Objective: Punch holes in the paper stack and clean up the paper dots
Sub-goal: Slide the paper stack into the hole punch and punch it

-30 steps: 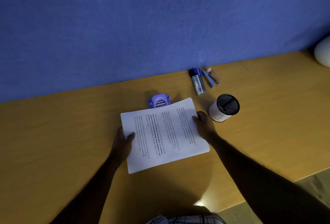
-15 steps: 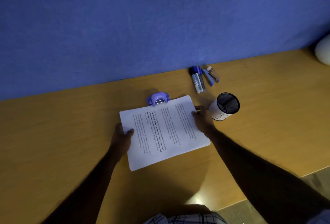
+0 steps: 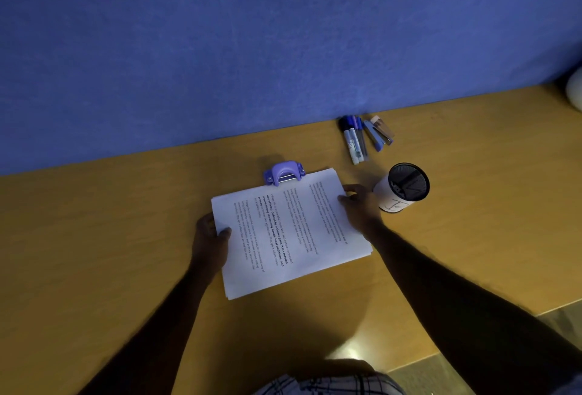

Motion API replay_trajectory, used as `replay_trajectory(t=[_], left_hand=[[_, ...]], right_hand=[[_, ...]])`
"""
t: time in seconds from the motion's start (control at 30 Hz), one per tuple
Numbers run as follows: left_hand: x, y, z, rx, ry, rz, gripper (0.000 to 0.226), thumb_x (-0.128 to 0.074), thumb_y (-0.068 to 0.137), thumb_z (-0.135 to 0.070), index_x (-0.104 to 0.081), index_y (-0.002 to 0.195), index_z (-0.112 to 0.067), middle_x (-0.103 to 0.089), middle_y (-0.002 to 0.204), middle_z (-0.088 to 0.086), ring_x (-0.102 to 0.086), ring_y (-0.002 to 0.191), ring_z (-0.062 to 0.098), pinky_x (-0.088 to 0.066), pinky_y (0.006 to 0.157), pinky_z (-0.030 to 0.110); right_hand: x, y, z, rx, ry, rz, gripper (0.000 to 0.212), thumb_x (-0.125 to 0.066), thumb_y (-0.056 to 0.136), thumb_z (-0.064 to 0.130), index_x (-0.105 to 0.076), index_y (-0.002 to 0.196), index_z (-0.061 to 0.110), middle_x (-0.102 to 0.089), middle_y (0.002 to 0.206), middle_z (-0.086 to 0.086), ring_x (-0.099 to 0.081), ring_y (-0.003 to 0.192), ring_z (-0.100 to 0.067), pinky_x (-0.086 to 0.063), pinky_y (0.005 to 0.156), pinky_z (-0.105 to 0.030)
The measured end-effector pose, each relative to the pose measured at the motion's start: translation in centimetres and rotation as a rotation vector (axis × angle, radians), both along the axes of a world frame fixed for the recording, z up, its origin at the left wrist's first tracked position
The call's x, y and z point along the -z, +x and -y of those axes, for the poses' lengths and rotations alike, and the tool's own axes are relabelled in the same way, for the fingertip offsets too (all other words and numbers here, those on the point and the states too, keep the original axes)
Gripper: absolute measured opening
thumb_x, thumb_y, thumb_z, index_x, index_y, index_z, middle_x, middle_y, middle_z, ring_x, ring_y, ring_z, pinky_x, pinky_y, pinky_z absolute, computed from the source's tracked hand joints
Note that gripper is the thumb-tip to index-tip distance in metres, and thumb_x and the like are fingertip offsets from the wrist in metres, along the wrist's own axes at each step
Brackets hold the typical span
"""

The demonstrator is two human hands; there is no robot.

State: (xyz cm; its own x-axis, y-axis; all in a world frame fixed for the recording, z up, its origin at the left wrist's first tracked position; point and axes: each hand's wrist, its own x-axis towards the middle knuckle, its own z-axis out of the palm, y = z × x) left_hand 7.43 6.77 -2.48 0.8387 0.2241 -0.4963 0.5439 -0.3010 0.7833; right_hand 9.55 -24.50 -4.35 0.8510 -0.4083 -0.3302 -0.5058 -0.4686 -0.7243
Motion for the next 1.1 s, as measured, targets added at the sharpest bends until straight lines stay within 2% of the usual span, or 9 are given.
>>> replay_trajectory(t=[0.2,0.3,0.43,0.53,0.63,0.77,0.9,1.0,1.1], left_hand=[[-0.5,0.5,-0.2,0.028,0.000,0.053,0.045,-0.054,0.093,-0.003,-0.048,0.137,-0.010,-0.061,0.129,0.012,-0.061,0.111,0.028,-0.052,0.090,0.044],[-0.7,0.8,0.0,0.051,-0.009,0.090,0.043,-0.053,0.092,0.001,-0.053,0.134,-0.010,-0.064,0.124,0.009,-0.062,0.108,0.027,-0.052,0.087,0.040],[-0.5,1.2,0.3,0.065,-0.007,0.086,0.045,-0.055,0.091,0.001,-0.051,0.135,-0.008,-0.063,0.127,0.012,-0.061,0.113,0.029,-0.052,0.094,0.047],[-0.3,1.1,0.8,0.103,-0.016,0.087,0.048,-0.059,0.091,-0.003,-0.045,0.137,-0.007,-0.059,0.130,0.014,-0.059,0.116,0.031,-0.050,0.097,0.053],[0.0,0.8,1.3,0.126,0.031,0.103,0.053,-0.059,0.091,-0.006,-0.040,0.140,-0.009,-0.055,0.135,0.014,-0.055,0.121,0.030,-0.048,0.101,0.052],[0.2,0.9,1.4,0.142,0.079,0.116,0.050,-0.056,0.092,-0.004,-0.041,0.140,-0.008,-0.055,0.135,0.015,-0.054,0.123,0.031,-0.048,0.101,0.050],[0.3,1.2,1.1,0.147,0.086,0.104,0.045,-0.049,0.094,-0.001,-0.044,0.138,-0.008,-0.057,0.132,0.015,-0.056,0.121,0.031,-0.048,0.100,0.052],[0.2,1.1,1.3,0.133,0.065,0.140,0.054,-0.046,0.092,0.004,-0.039,0.143,-0.011,-0.055,0.136,0.013,-0.054,0.123,0.028,-0.047,0.102,0.047],[0.2,1.0,1.3,0.115,0.053,0.182,0.062,-0.046,0.091,0.007,-0.034,0.147,-0.015,-0.053,0.138,0.010,-0.053,0.121,0.021,-0.045,0.096,0.033]], right_hand=[[-0.2,0.3,-0.2,0.033,-0.005,0.007,0.032,-0.059,0.092,0.022,-0.060,0.123,0.015,-0.068,0.112,-0.008,-0.064,0.083,-0.019,-0.054,0.072,-0.033],[-0.1,0.3,0.0,0.034,-0.023,0.004,0.032,-0.058,0.094,0.022,-0.058,0.125,0.013,-0.068,0.113,-0.011,-0.065,0.087,-0.023,-0.056,0.074,-0.036],[-0.4,0.6,0.1,0.035,-0.034,0.006,0.031,-0.057,0.094,0.020,-0.058,0.124,0.010,-0.069,0.113,-0.015,-0.067,0.094,-0.029,-0.057,0.080,-0.040],[-0.5,0.6,-0.1,0.013,-0.049,0.006,0.032,-0.054,0.096,0.019,-0.059,0.125,0.009,-0.067,0.117,-0.014,-0.065,0.098,-0.027,-0.051,0.077,-0.033],[-0.6,0.4,-0.3,-0.050,-0.079,0.005,0.034,-0.053,0.096,0.018,-0.057,0.128,0.008,-0.066,0.121,-0.013,-0.064,0.101,-0.026,-0.045,0.076,-0.028],[-0.7,0.4,-0.4,-0.155,-0.171,0.009,0.036,-0.054,0.095,0.019,-0.057,0.128,0.005,-0.064,0.122,-0.016,-0.062,0.108,-0.033,-0.048,0.081,-0.030],[-0.6,0.2,-0.4,-0.213,-0.270,-0.059,0.049,-0.054,0.096,0.028,-0.048,0.138,0.005,-0.051,0.132,-0.022,-0.050,0.123,-0.037,-0.044,0.101,-0.041],[-0.7,0.0,-0.4,-0.230,-0.308,-0.063,0.050,-0.056,0.095,0.029,-0.047,0.139,0.007,-0.048,0.133,-0.022,-0.045,0.126,-0.038,-0.041,0.104,-0.042],[-1.0,0.0,-0.4,-0.245,-0.317,-0.070,0.055,-0.057,0.094,0.031,-0.043,0.143,0.011,-0.046,0.132,-0.021,-0.044,0.125,-0.037,-0.040,0.104,-0.042]])
